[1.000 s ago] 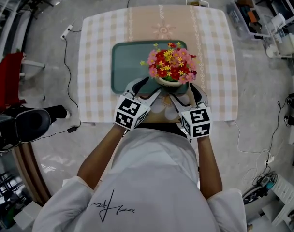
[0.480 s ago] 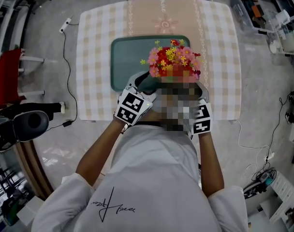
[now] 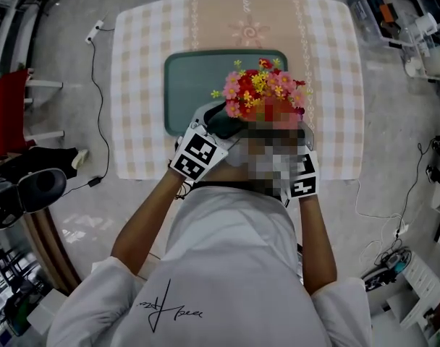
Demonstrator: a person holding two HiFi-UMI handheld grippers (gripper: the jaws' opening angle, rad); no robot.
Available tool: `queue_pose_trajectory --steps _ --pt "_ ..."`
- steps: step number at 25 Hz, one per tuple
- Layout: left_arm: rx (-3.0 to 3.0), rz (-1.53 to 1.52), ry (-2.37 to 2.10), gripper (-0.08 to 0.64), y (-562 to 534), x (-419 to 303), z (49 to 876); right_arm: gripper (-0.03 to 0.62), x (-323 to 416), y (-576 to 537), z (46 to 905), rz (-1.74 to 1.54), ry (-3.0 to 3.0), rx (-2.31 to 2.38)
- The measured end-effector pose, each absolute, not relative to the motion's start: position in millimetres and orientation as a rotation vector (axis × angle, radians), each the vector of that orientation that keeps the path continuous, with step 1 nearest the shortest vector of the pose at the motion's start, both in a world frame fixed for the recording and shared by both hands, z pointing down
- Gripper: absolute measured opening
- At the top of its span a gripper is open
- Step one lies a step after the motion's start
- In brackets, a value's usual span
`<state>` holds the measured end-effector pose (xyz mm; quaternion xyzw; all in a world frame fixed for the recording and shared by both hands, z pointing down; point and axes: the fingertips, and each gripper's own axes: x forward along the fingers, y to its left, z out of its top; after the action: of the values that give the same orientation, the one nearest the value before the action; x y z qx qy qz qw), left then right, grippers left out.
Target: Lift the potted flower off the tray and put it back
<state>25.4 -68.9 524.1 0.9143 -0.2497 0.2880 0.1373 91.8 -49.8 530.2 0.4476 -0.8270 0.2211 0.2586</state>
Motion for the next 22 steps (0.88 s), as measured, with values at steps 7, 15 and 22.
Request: queue_pose_trajectory --steps 7,15,22 --pt "2.662 0.835 -0.677 0.311 -73.2 29.0 529.6 0.383 89.4 -54.4 537.6 0.595 -2.216 1.186" --pt "2.71 0.862 -0.599 0.314 -73.1 33.2 533.0 0.4 88.5 -58.9 542.7 0.592 -2.216 1.163" --pt "2.706 0.842 -0.533 0.319 -73.8 38.2 538.2 0.4 83.9 -60.8 545.8 0.588 -2.231 1.14"
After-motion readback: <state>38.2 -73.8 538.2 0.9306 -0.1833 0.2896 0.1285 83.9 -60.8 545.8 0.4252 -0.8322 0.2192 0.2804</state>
